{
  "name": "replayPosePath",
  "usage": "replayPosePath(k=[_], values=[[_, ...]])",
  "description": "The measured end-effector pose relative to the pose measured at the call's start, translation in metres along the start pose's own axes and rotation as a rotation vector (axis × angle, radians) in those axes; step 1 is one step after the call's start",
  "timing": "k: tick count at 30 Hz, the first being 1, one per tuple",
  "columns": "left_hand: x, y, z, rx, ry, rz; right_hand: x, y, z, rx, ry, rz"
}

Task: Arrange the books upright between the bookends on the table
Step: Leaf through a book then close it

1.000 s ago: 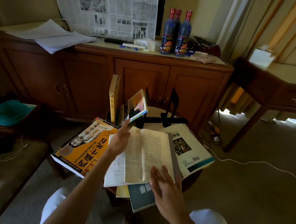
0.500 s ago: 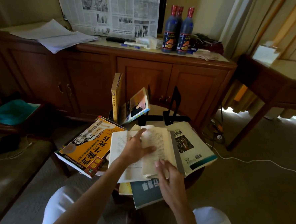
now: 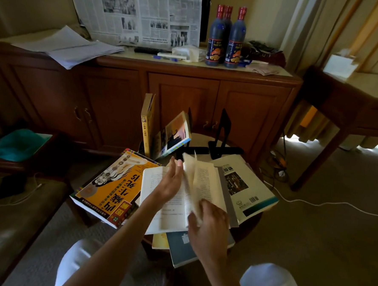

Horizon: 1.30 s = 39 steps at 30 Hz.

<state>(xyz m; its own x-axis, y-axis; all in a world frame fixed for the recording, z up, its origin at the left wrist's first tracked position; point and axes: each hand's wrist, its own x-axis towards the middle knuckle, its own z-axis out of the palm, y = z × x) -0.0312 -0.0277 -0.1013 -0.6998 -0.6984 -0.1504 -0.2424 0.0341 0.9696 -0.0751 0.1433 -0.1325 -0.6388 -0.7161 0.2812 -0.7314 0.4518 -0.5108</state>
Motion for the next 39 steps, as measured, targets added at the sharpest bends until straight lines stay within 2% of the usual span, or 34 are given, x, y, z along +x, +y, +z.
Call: replayPosePath(k=[2,6,9,10,12,14,18,21,23,31,34,39], values=[[-0.002,-0.001,-0.003,0.045,0.002,0.014,0.004,0.006,-0.006,0.200,0.042,0.100],[0.008,-0.009,-0.001,0.421,-0.001,0.035,0.011,0.030,-0.007,0.371,0.118,0.218],[0.009,-0.020,0.010,0.699,0.012,0.105,0.012,0.046,-0.008,0.240,0.130,0.245],[0.007,-0.022,0.013,0.765,0.020,0.141,0.010,0.050,-0.008,0.159,0.107,0.201],[0.004,-0.028,0.018,0.861,0.038,0.174,0.006,0.054,-0.009,-0.001,0.018,-0.021],[0.001,-0.035,0.019,0.901,0.052,0.189,0.002,0.054,-0.011,-0.069,-0.089,-0.204],[0.002,-0.039,0.016,0.986,0.049,0.239,0.010,0.047,-0.018,-0.197,-0.282,-0.228],[0.003,-0.041,0.012,1.040,0.053,0.250,0.040,0.042,-0.013,-0.341,-0.375,-0.318],[0.002,-0.042,0.012,1.022,0.056,0.241,0.069,0.037,-0.006,-0.371,-0.433,-0.296],[0.001,-0.039,0.015,1.011,0.093,0.180,0.144,0.018,0.011,-0.449,-0.467,-0.330],[0.001,-0.042,0.014,1.005,0.105,0.180,0.120,0.022,0.007,-0.361,-0.424,-0.256],[-0.001,-0.043,0.014,0.934,0.114,0.195,0.022,0.032,-0.005,-0.079,-0.382,-0.072]])
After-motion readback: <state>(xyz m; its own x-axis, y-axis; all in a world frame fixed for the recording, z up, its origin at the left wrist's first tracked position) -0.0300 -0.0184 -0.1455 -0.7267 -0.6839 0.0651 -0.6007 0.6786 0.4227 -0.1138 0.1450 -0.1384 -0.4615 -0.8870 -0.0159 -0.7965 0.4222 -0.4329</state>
